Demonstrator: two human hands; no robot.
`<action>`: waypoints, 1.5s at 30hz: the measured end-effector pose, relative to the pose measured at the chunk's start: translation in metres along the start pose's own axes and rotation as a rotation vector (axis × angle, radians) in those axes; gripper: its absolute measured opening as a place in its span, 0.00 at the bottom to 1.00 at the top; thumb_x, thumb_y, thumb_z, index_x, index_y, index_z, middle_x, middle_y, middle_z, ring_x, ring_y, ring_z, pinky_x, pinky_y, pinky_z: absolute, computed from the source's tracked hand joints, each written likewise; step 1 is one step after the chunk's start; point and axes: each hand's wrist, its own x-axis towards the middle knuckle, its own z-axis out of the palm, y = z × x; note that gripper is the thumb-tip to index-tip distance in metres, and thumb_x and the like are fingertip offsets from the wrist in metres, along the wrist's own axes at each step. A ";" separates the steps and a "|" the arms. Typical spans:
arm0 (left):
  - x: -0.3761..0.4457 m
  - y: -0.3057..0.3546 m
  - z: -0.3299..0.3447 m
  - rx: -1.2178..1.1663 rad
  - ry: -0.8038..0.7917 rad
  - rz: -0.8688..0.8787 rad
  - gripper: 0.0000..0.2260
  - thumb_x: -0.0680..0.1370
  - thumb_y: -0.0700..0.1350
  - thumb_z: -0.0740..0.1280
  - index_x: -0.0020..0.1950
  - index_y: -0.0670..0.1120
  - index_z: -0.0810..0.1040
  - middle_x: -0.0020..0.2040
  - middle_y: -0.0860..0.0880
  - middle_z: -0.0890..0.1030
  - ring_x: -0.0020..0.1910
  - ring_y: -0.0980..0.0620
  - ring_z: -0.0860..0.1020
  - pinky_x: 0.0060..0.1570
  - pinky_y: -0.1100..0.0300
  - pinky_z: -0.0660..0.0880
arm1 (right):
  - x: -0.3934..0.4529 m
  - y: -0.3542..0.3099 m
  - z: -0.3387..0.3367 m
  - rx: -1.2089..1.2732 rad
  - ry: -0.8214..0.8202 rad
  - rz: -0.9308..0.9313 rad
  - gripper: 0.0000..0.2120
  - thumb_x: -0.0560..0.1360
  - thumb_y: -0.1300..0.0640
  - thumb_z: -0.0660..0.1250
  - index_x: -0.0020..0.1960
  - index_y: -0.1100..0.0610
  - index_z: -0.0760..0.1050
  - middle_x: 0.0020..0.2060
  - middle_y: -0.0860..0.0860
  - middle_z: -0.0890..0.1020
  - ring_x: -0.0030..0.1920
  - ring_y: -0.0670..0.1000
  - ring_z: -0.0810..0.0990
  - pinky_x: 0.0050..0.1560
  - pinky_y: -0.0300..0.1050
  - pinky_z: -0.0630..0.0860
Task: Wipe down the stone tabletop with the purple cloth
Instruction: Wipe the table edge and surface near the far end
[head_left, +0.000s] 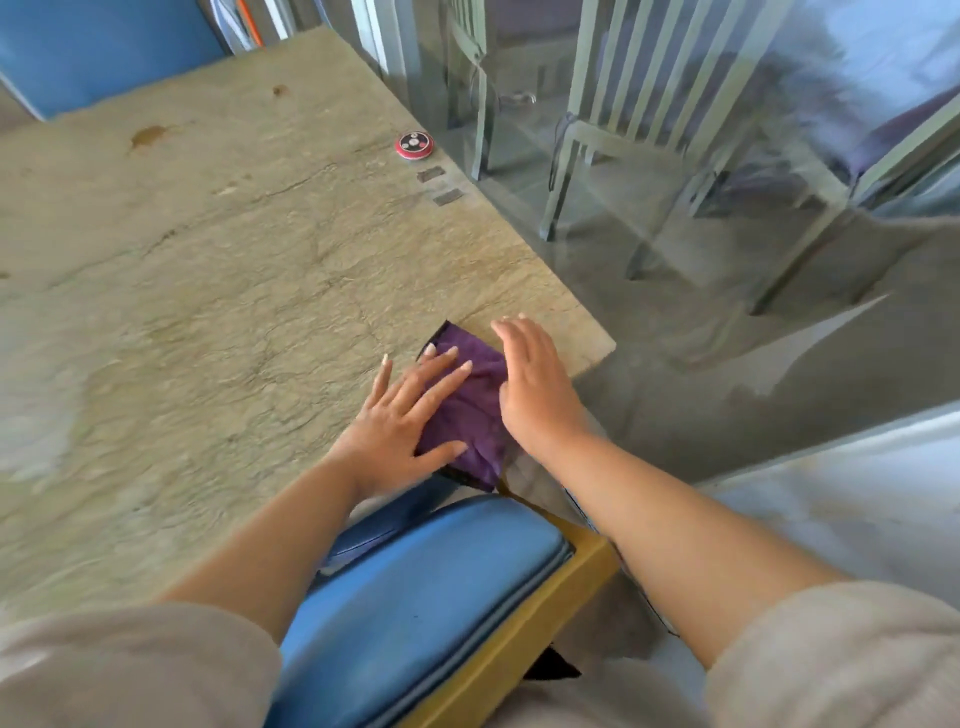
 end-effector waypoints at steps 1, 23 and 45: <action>-0.009 -0.007 -0.006 -0.063 0.068 -0.133 0.32 0.77 0.65 0.53 0.78 0.60 0.43 0.79 0.55 0.48 0.78 0.55 0.42 0.75 0.40 0.39 | -0.001 -0.005 0.006 -0.018 -0.033 -0.103 0.25 0.72 0.68 0.60 0.70 0.63 0.66 0.67 0.61 0.70 0.69 0.60 0.66 0.71 0.54 0.63; -0.180 -0.122 -0.052 -0.168 0.218 -1.073 0.23 0.82 0.58 0.47 0.78 0.56 0.55 0.79 0.57 0.50 0.78 0.56 0.46 0.76 0.50 0.40 | 0.030 -0.153 0.133 -0.303 -0.523 -0.962 0.27 0.77 0.36 0.47 0.75 0.38 0.51 0.77 0.50 0.54 0.77 0.54 0.47 0.73 0.66 0.42; -0.415 -0.337 -0.098 0.082 0.198 -1.135 0.28 0.75 0.73 0.43 0.74 0.71 0.44 0.79 0.56 0.42 0.77 0.50 0.35 0.72 0.36 0.36 | 0.086 -0.443 0.319 -0.363 -0.212 0.038 0.27 0.80 0.41 0.48 0.77 0.44 0.50 0.78 0.51 0.49 0.77 0.54 0.45 0.73 0.62 0.44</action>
